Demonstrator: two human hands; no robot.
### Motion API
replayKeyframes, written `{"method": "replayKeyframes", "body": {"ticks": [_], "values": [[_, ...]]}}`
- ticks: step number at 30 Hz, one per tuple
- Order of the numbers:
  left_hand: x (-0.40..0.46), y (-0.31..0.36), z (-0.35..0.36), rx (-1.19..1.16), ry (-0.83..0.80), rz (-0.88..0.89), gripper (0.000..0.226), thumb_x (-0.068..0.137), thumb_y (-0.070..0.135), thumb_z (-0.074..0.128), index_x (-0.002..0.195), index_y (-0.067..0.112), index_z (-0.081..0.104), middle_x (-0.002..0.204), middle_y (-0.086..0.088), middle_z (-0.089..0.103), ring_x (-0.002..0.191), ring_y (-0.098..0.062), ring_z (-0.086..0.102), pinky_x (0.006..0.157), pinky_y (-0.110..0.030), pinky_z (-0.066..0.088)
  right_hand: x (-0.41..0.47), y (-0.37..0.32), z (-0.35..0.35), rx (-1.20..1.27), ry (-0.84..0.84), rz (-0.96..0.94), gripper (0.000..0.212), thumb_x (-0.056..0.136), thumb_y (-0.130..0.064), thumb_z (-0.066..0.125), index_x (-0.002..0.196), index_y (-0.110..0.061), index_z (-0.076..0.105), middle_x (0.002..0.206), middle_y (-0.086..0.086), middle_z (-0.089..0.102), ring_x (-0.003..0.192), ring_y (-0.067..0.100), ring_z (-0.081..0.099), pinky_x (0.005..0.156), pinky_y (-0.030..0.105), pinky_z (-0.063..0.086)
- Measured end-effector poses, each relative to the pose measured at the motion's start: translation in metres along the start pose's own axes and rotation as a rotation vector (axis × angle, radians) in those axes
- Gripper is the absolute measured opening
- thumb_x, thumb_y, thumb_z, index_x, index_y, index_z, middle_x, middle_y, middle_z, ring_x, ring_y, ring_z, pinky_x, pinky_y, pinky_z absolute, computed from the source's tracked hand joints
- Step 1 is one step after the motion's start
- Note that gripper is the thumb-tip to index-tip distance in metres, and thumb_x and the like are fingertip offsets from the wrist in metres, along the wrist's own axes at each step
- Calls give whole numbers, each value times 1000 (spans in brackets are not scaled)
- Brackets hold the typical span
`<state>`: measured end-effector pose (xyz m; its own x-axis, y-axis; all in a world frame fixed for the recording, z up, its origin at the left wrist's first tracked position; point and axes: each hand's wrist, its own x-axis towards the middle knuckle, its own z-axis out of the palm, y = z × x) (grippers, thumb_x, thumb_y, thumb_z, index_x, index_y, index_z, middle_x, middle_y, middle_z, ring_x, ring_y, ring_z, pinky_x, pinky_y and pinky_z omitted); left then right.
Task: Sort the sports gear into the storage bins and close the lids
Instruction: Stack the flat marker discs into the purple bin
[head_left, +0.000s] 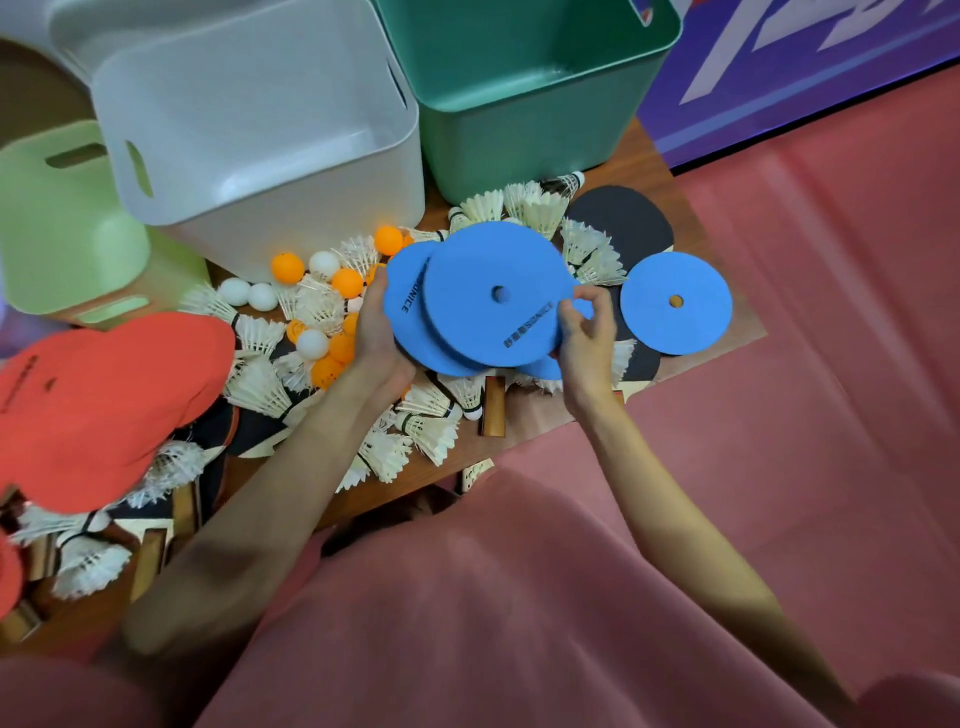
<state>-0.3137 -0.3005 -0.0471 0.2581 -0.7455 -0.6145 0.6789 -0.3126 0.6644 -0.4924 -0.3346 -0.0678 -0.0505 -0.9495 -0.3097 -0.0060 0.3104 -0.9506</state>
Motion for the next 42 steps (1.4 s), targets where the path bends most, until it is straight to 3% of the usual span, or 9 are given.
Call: {"method": "replayKeyframes", "body": {"ticks": [4,7,11,14,17,22,30,35,42], "values": [[-5,-6,0,3,-17,-47,57,101,52,20,127,18,59,123,-8,65,114,-29,61,95,-47,50,-7,15,17,-84,-109,-18,3,100,-13,42,98,-14,43,65,12,43,56,21,42,51,30,35],[-8,-9,-4,29,2,-93,60,100,56,18,120,20,62,115,-8,68,107,-30,64,88,-47,52,-8,26,20,-184,-86,-114,4,98,-12,48,99,-9,45,58,-1,45,49,5,43,48,22,34],[-11,-11,-4,54,50,-121,56,100,57,19,107,25,64,105,-4,69,101,-30,64,91,-49,49,-3,36,13,-366,-79,-130,10,96,-18,54,96,-9,57,74,-1,56,61,-1,50,55,12,36],[-11,-11,-3,68,61,-116,55,100,57,19,108,27,64,106,-2,70,101,-29,65,88,-47,51,10,40,-3,-522,15,-154,14,94,-20,55,100,-8,59,102,12,56,83,17,54,72,29,46],[-10,-12,-1,51,55,-105,55,100,56,20,113,25,64,110,-3,70,103,-28,66,83,-44,54,32,35,-22,-864,158,-112,32,93,-24,56,117,-2,55,119,20,45,107,31,46,90,35,38],[-6,-12,3,23,42,-73,58,100,54,21,128,19,58,123,-7,65,111,-29,63,92,-47,51,62,29,-35,-1254,125,28,44,91,-40,58,101,2,58,124,24,39,116,38,36,92,42,32],[-2,-6,-3,-71,36,-87,62,100,56,20,131,17,57,125,-10,64,112,-32,62,95,-47,50,74,28,-39,-1080,77,42,32,91,-28,60,107,-1,55,119,21,44,113,37,40,90,41,34],[-3,-1,-9,-73,56,-45,60,100,55,22,126,18,60,121,-9,67,110,-31,63,93,-47,51,64,18,-51,-670,-19,-193,9,97,-8,45,91,-9,38,84,10,46,70,23,40,58,27,23],[-3,2,-20,-69,90,-12,58,100,54,21,120,20,63,119,-7,68,109,-28,64,90,-42,52,42,-1,-50,-327,177,-326,3,96,-8,44,94,-10,43,60,-5,35,48,4,32,50,17,25]]}}
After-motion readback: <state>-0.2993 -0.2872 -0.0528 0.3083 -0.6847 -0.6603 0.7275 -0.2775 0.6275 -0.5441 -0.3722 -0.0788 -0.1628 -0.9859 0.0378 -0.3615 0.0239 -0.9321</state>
